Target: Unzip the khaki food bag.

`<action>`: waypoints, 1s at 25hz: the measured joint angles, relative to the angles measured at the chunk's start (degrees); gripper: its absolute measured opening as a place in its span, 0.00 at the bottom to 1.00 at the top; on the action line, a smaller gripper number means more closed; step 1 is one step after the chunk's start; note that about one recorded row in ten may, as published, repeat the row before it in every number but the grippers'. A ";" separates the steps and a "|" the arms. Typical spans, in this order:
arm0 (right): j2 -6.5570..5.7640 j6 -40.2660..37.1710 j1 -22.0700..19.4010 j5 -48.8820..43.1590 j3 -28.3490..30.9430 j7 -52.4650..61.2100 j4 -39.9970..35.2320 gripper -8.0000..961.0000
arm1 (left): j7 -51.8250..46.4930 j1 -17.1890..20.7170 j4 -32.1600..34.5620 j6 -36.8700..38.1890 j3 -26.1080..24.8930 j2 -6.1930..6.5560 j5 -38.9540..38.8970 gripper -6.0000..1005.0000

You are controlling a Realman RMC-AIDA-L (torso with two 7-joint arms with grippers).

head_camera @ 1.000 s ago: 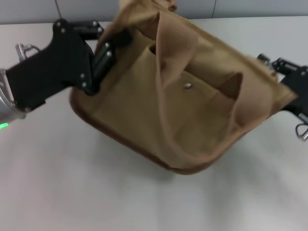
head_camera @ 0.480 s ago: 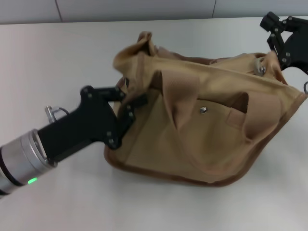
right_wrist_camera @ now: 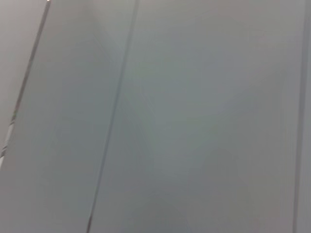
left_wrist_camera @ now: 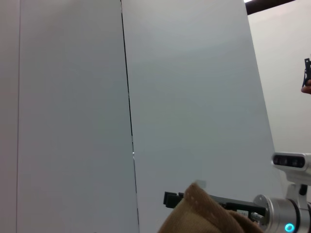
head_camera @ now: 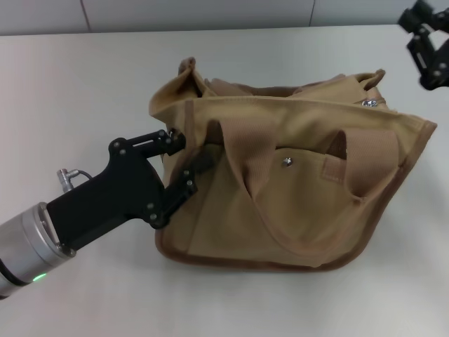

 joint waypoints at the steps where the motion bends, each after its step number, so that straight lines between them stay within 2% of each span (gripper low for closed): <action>1: 0.00 -0.58 -0.41 1.25 0.06 -0.07 0.44 0.07 | -0.20 0.05 0.17 0.22 -0.22 0.05 -0.03 0.19; 4: 0.00 -3.05 -1.81 4.22 0.14 -0.12 1.31 0.17 | -0.62 0.65 1.00 1.57 -1.95 0.34 -0.14 0.27; 10: -0.05 -6.87 -3.94 8.24 0.59 0.01 3.33 0.33 | -0.59 3.68 4.67 5.35 -7.89 0.36 -0.18 0.55; 11: -0.13 -7.47 -3.99 8.69 0.75 0.01 4.07 0.36 | -0.54 4.58 4.98 7.08 -11.39 0.40 -0.18 0.59; 14: -0.21 -8.98 -4.19 9.21 1.09 -0.17 5.72 0.46 | -0.81 5.68 5.58 8.66 -14.73 0.45 -0.22 0.71; 18: -0.22 -11.92 -5.04 9.17 0.94 0.07 6.68 0.61 | -6.21 7.17 7.41 11.71 -17.78 0.61 -0.18 0.75; 21: -0.46 -16.53 -5.94 7.88 0.08 1.22 7.45 0.69 | -14.24 7.69 13.09 12.34 -13.17 0.95 1.64 0.79; 23: -0.81 -19.60 -7.11 3.88 -0.25 3.78 6.24 0.74 | -17.55 8.08 17.52 12.34 -5.62 1.41 3.11 0.81; 25: -1.25 -21.98 -8.08 -0.74 -0.23 6.00 4.22 0.74 | -18.59 8.33 19.84 12.16 -0.05 1.84 3.64 0.83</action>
